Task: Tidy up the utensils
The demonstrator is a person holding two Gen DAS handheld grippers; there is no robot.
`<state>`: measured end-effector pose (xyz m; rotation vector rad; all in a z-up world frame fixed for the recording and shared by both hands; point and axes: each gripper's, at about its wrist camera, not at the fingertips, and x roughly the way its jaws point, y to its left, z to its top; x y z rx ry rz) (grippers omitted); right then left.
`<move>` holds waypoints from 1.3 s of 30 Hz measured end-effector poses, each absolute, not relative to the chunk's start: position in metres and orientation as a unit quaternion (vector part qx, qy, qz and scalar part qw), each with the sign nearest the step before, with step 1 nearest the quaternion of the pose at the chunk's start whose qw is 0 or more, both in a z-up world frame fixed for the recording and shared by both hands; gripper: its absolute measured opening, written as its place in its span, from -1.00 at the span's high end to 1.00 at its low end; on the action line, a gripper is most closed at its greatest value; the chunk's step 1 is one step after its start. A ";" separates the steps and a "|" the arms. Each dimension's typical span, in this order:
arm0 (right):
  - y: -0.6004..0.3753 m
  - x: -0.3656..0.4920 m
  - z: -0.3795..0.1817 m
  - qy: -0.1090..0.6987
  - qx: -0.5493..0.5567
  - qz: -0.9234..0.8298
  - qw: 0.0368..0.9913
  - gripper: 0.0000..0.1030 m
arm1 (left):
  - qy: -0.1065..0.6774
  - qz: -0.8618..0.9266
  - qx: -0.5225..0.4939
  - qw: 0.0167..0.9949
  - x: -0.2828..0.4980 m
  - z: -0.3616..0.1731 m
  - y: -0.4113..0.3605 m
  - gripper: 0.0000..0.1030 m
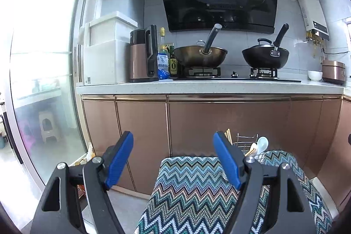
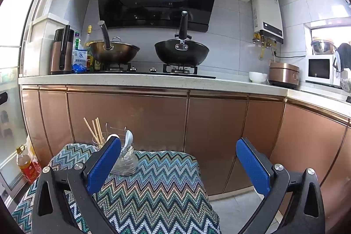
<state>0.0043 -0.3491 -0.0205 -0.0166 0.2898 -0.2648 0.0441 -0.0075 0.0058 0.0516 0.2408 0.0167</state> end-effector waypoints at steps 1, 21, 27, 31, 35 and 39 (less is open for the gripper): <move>-0.349 0.005 -0.021 0.145 -0.009 -0.131 0.981 -1.00 | 0.121 0.010 0.024 0.992 0.044 0.006 -0.007 -0.44; -0.345 0.006 -0.024 0.151 -0.015 -0.130 0.980 -1.00 | 0.128 0.019 0.017 0.991 0.047 0.005 -0.002 -0.44; -0.345 0.004 -0.024 0.150 -0.015 -0.133 0.980 -1.00 | 0.116 0.027 0.019 0.993 0.043 0.007 -0.004 -0.44; -0.345 0.005 -0.024 0.150 -0.015 -0.132 0.980 -1.00 | 0.113 0.028 0.022 0.993 0.041 0.007 -0.005 -0.44; -0.345 0.004 -0.024 0.150 -0.016 -0.132 0.980 -1.00 | 0.115 0.027 0.023 0.993 0.042 0.007 -0.006 -0.44; -0.344 0.004 -0.024 0.151 -0.015 -0.133 0.980 -1.00 | 0.117 0.028 0.024 0.992 0.043 0.007 -0.007 -0.44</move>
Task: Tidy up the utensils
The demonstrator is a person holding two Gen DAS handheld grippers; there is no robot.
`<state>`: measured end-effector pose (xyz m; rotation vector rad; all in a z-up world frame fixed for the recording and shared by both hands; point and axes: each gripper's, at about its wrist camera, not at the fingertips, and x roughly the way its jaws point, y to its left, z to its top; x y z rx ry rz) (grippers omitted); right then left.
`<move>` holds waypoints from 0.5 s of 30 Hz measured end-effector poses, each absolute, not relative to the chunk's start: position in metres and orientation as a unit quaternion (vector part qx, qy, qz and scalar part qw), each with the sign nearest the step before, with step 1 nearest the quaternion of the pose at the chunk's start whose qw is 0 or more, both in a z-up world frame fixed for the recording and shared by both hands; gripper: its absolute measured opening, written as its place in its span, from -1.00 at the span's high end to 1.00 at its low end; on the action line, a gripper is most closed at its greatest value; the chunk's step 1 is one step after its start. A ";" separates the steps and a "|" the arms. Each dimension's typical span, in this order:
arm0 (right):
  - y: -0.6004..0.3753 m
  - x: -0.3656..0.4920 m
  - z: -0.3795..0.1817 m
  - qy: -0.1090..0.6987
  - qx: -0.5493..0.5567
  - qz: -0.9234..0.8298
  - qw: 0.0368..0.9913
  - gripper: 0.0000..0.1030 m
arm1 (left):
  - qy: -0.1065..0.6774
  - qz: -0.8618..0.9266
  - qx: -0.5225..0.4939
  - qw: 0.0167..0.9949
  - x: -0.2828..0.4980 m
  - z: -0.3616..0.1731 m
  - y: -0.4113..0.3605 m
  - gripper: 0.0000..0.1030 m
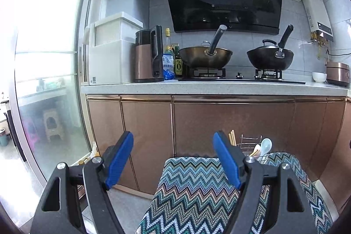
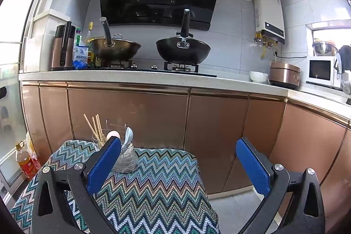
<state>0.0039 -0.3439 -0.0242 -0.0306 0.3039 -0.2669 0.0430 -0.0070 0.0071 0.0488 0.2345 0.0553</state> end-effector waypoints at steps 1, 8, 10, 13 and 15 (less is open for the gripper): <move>-0.343 0.004 -0.024 0.151 -0.016 -0.133 0.979 -1.00 | 0.119 0.025 0.024 0.992 0.043 0.007 -0.007 -0.44; -0.341 0.005 -0.024 0.153 -0.017 -0.132 0.979 -1.00 | 0.122 0.022 0.030 0.992 0.044 0.006 -0.008 -0.44; -0.341 0.005 -0.024 0.154 -0.018 -0.132 0.979 -1.00 | 0.123 0.022 0.028 0.992 0.045 0.006 -0.008 -0.44; -0.340 0.005 -0.025 0.154 -0.018 -0.132 0.979 -1.00 | 0.123 0.026 0.023 0.992 0.044 0.006 -0.007 -0.44; -0.340 0.005 -0.025 0.154 -0.018 -0.132 0.979 -1.00 | 0.124 0.025 0.022 0.992 0.045 0.006 -0.006 -0.44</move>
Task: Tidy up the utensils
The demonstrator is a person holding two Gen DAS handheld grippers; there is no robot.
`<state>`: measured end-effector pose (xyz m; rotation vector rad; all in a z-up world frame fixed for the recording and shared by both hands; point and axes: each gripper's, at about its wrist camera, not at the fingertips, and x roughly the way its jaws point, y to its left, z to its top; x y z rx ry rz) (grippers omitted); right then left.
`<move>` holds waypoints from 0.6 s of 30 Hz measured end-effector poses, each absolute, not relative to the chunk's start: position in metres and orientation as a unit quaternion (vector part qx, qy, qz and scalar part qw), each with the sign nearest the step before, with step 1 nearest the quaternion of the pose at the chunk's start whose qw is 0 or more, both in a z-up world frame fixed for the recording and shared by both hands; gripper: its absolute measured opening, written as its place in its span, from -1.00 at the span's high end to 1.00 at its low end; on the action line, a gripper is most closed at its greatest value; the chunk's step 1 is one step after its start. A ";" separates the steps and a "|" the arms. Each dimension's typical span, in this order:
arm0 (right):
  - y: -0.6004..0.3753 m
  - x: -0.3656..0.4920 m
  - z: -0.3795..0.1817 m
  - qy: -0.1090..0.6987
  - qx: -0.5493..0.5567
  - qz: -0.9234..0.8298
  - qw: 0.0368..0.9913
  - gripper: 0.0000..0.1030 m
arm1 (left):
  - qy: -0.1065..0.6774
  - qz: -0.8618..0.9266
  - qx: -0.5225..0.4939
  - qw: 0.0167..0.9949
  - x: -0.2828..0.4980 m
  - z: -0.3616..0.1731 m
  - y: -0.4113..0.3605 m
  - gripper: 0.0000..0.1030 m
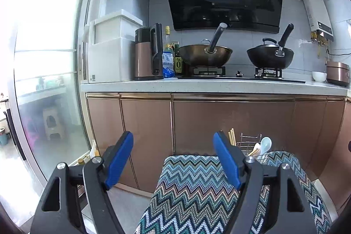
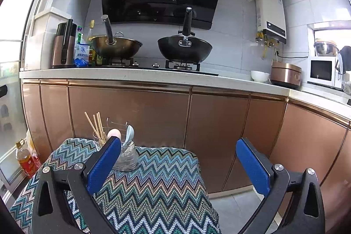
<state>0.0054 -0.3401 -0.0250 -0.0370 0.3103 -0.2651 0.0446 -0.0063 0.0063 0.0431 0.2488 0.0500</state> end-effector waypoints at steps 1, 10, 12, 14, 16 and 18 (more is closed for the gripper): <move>-0.340 0.005 -0.025 0.154 -0.018 -0.131 0.979 -1.00 | 0.124 0.025 0.021 0.992 0.044 0.006 -0.006 -0.44; -0.337 0.008 -0.027 0.156 -0.022 -0.127 0.979 -1.00 | 0.125 0.018 0.018 0.992 0.044 0.007 -0.005 -0.44; -0.338 0.008 -0.027 0.156 -0.023 -0.126 0.979 -1.00 | 0.126 0.015 0.017 0.992 0.044 0.008 -0.005 -0.44; -0.338 0.008 -0.027 0.157 -0.023 -0.126 0.979 -1.00 | 0.125 0.013 0.019 0.992 0.043 0.008 -0.005 -0.44; -0.337 0.009 -0.028 0.158 -0.024 -0.125 0.979 -1.00 | 0.126 0.011 0.020 0.992 0.043 0.008 -0.005 -0.44; -0.337 0.009 -0.028 0.159 -0.025 -0.124 0.979 -1.00 | 0.127 0.012 0.022 0.992 0.044 0.008 -0.005 -0.44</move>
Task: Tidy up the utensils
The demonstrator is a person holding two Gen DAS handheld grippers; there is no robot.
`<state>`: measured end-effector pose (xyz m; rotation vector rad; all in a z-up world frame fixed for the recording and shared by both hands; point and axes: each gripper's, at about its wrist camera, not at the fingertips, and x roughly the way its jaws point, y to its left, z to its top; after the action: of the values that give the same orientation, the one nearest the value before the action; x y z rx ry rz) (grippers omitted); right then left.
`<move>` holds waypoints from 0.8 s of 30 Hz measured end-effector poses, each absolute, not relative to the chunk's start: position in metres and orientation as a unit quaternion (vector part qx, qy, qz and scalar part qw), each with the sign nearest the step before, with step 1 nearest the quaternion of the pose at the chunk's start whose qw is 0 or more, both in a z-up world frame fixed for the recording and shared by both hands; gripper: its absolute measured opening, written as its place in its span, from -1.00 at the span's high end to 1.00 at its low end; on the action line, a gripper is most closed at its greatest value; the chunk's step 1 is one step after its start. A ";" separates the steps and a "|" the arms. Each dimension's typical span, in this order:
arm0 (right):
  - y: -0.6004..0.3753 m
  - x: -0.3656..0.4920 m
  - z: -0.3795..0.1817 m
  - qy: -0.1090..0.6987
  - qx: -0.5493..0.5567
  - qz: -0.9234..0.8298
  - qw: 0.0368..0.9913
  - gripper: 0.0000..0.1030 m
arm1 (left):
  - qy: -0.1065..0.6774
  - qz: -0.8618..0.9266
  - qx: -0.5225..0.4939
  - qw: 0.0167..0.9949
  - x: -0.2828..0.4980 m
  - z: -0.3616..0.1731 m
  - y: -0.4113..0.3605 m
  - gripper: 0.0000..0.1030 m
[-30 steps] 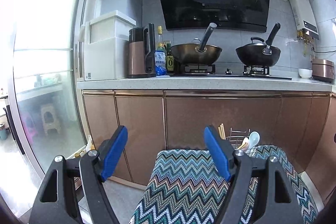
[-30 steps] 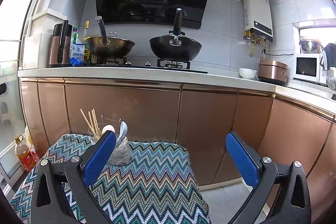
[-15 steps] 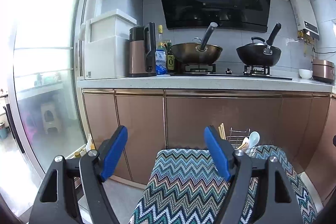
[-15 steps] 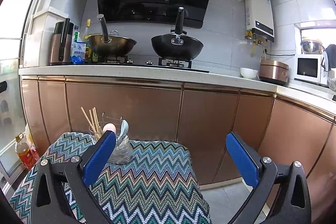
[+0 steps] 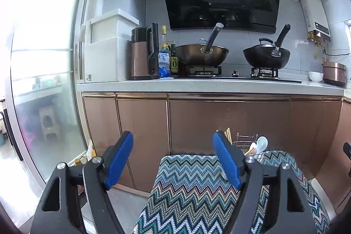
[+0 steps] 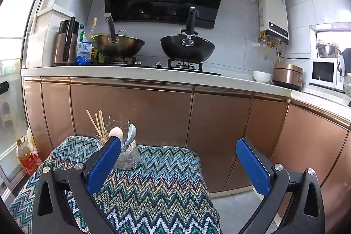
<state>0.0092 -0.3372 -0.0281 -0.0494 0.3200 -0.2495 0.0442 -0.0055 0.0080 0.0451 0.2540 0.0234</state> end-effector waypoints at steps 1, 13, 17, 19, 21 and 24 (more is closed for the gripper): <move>-0.337 0.010 -0.028 0.159 -0.025 -0.124 0.979 -1.00 | 0.127 0.012 0.024 0.992 0.044 0.008 -0.006 -0.44; -0.336 0.011 -0.029 0.161 -0.027 -0.121 0.979 -1.00 | 0.109 0.016 0.037 0.993 0.042 0.007 -0.010 -0.44; -0.336 0.011 -0.030 0.161 -0.027 -0.122 0.979 -1.00 | 0.118 0.010 0.046 0.992 0.044 0.006 -0.011 -0.44; -0.336 0.011 -0.029 0.162 -0.027 -0.121 0.979 -1.00 | 0.127 0.010 0.047 0.991 0.047 0.006 -0.010 -0.44; -0.335 0.011 -0.030 0.162 -0.027 -0.121 0.979 -1.00 | 0.133 0.005 0.036 0.990 0.049 0.005 -0.007 -0.44; -0.335 0.012 -0.031 0.163 -0.028 -0.120 0.979 -1.00 | 0.129 0.025 0.038 0.991 0.049 0.005 -0.007 -0.49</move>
<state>0.0122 -0.3354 -0.0310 -0.0564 0.3288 -0.2427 0.0489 -0.0066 0.0048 0.0763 0.2596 0.0509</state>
